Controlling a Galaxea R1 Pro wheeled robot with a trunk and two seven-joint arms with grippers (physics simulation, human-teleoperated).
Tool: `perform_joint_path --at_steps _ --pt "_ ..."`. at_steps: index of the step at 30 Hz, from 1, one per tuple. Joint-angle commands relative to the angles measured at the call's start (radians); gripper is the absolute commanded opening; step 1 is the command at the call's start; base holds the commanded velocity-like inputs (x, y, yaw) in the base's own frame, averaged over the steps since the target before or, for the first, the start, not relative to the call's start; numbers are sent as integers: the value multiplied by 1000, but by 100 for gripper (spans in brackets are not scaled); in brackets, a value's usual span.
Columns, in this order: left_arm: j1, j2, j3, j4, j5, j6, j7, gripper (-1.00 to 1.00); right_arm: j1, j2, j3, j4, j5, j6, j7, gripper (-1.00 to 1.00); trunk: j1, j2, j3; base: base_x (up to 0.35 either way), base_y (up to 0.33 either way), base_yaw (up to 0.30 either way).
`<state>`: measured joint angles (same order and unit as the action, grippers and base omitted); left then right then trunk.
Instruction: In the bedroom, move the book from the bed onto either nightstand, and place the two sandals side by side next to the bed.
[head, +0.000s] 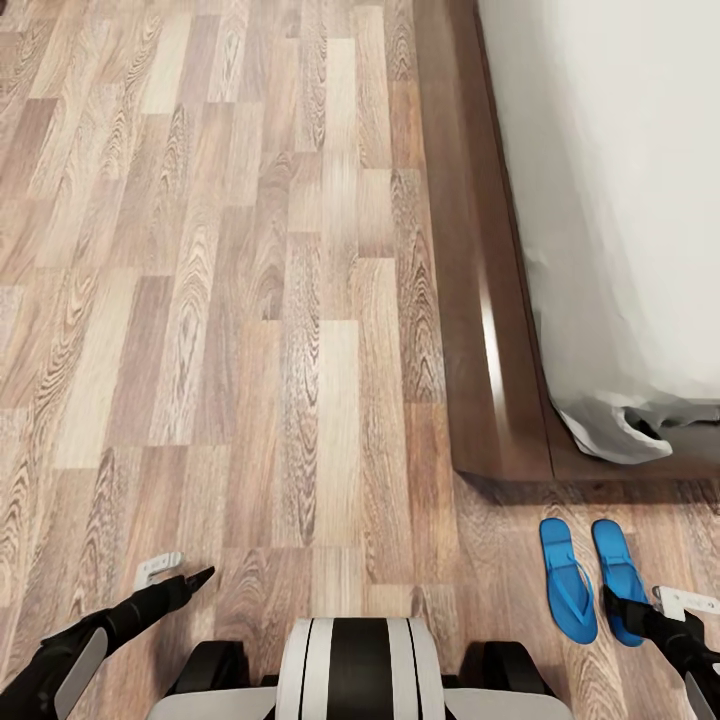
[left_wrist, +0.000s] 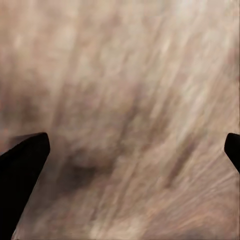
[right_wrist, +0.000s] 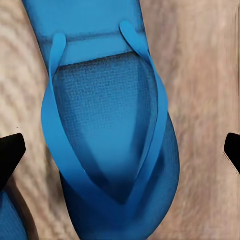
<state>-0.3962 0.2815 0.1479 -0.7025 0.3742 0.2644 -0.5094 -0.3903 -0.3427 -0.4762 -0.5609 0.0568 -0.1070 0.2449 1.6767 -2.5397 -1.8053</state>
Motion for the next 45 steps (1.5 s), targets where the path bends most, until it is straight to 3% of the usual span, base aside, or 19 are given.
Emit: perform_joint_path --at_steps 1,29,35,36,37,40,42,45 --pt "-45 -22 1 0 19 6 -3 100 -1 1 -7 1 6 -3 8 100 0 0 4 0 0 0" --pt "-45 -30 -1 0 15 7 -6 100 -1 -3 -10 -12 5 6 36 100 -13 7 112 0 0 0" --pt "-45 -32 -2 0 17 8 -12 100 -1 -9 -14 -26 -12 54 259 100 -16 8 135 0 0 0" --pt "-45 -34 -2 0 17 9 -19 100 -1 -10 -15 -26 -22 80 317 100 -16 8 139 0 0 0" --pt "-44 -39 -3 1 17 10 -51 100 -1 -11 -16 -27 -45 154 442 100 -16 9 143 0 0 0" --pt "-38 -49 -4 1 16 20 -125 100 0 -13 -16 -24 -60 262 613 100 -18 9 154 0 0 0" --pt "-34 -53 -4 9 16 21 -141 100 -1 -13 -16 -19 -62 284 649 100 -19 10 162 0 0 0" --pt "-30 -56 -4 88 9 17 -156 100 0 -15 -14 0 -62 296 675 100 -20 10 174 0 0 0"
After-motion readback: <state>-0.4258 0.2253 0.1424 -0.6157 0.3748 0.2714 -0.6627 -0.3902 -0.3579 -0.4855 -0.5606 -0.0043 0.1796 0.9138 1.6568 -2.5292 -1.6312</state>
